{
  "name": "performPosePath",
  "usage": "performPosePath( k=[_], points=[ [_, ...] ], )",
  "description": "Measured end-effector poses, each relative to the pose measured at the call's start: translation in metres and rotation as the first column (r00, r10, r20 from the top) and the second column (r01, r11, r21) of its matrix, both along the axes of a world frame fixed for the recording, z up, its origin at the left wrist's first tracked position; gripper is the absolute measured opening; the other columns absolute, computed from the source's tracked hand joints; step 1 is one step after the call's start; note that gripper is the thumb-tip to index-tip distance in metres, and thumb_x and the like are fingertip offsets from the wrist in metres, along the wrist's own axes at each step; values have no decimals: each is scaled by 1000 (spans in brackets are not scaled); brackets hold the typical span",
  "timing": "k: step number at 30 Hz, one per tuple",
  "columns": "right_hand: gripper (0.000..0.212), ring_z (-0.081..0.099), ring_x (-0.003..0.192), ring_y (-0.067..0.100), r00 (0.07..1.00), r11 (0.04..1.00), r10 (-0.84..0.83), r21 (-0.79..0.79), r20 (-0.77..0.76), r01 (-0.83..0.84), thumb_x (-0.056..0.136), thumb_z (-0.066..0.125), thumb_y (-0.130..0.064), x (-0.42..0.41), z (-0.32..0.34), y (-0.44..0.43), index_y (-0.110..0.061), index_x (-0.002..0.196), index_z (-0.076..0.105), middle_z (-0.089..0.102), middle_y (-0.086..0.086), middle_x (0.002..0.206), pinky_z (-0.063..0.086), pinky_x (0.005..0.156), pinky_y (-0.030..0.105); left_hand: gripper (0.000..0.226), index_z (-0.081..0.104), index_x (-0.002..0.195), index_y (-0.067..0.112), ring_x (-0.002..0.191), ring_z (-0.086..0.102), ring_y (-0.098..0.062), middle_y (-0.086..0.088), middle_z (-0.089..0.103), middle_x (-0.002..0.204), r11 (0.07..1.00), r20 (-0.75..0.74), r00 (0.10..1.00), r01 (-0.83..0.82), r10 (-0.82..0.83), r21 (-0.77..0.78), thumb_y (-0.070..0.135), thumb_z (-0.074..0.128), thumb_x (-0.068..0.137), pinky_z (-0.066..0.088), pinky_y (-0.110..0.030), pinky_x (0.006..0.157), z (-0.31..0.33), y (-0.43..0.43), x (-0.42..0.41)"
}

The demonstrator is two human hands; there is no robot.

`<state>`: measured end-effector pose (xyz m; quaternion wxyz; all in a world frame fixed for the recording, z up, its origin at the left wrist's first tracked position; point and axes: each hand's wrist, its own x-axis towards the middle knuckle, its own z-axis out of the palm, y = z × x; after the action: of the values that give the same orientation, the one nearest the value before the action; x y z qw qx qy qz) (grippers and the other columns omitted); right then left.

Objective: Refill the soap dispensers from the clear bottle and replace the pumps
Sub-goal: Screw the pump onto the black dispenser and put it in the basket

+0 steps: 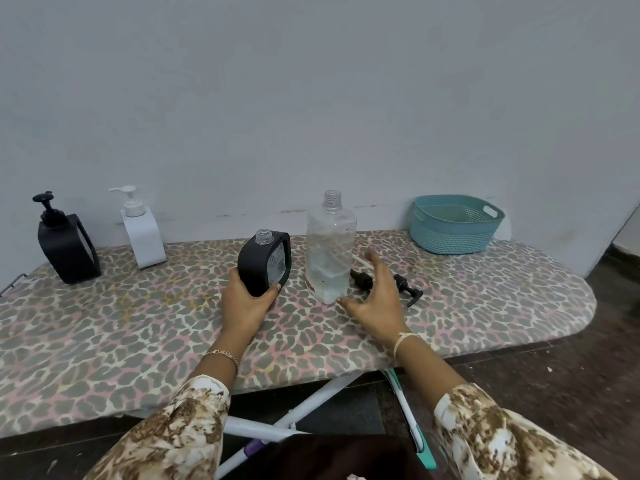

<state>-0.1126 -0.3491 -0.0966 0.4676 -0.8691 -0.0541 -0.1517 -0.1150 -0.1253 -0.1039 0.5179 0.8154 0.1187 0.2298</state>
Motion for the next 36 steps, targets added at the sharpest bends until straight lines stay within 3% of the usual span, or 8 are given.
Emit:
performPosePath(
  k=[5, 13, 17, 24, 29, 32, 34, 36],
  points=[
    [68, 42, 131, 17, 993, 993, -109, -44, 44, 111, 82, 71, -8, 1, -12, -20, -20, 141, 40, 46, -1, 140, 32, 108, 26, 62, 47, 125, 5, 112, 58, -29, -13, 60, 123, 1000, 13, 1000, -12, 12, 29, 18, 81, 75, 43, -28, 84, 0, -2, -3],
    [60, 56, 116, 26, 970, 957, -239, -179, -51, 227, 82, 73, -21, 21, -18, -9, -11, 134, 45, 60, 9, 124, 46, 98, 39, 63, 49, 125, 5, 113, 58, -28, -13, 61, 124, 1000, 4, 1000, -24, 24, 8, 18, 83, 74, 43, -28, 86, -1, -2, -2],
    [38, 60, 102, 28, 960, 944, -281, -179, 10, 278, 82, 71, -17, 24, -18, -8, -11, 115, 52, 65, 11, 107, 49, 86, 40, 63, 50, 124, 6, 112, 59, -28, -12, 61, 123, 999, 0, 1000, -31, 31, -8, 18, 83, 73, 45, -29, 87, -1, -1, -2],
    [23, 61, 90, 16, 946, 946, -305, 148, 113, 287, 80, 72, -23, 15, -16, -12, -20, 99, 60, 65, -1, 95, 52, 84, 34, 59, 48, 120, 9, 109, 59, -26, -11, 61, 121, 999, -11, 999, -38, 38, -11, 18, 83, 73, 48, -33, 89, 2, -3, -4],
    [22, 64, 85, 15, 928, 812, -371, 493, 23, 313, 77, 77, -23, 7, -9, -15, -25, 93, 62, 66, -1, 93, 56, 84, 35, 52, 47, 111, 24, 92, 67, -31, -5, 64, 109, 997, -22, 998, -52, 51, -50, 16, 81, 72, 57, -47, 81, 5, -2, -7],
    [21, 65, 85, 15, 920, 732, -392, 609, 11, 305, 78, 78, -21, 2, 1, -15, -31, 83, 60, 67, 3, 94, 55, 83, 31, 50, 46, 110, 25, 78, 68, -30, -3, 62, 102, 994, -48, 998, -42, 37, -98, 12, 77, 74, 58, -38, 64, 8, -2, -10],
    [20, 63, 88, 13, 912, 720, -405, 635, 57, 280, 81, 75, -22, -3, 11, -15, -31, 88, 59, 67, 5, 100, 52, 81, 24, 47, 44, 109, 26, 67, 67, -26, -3, 62, 100, 992, -62, 998, -23, 16, -122, 10, 74, 77, 54, -30, 52, 9, -1, -11],
    [20, 62, 93, 12, 907, 722, -405, 647, 111, 243, 85, 71, -25, -8, 20, -15, -26, 99, 58, 65, 4, 105, 53, 86, 27, 45, 44, 112, 24, 55, 64, -11, 1, 61, 96, 990, -70, 998, -10, 1, -138, 7, 71, 79, 52, -22, 45, 9, 0, -13]
  ],
)
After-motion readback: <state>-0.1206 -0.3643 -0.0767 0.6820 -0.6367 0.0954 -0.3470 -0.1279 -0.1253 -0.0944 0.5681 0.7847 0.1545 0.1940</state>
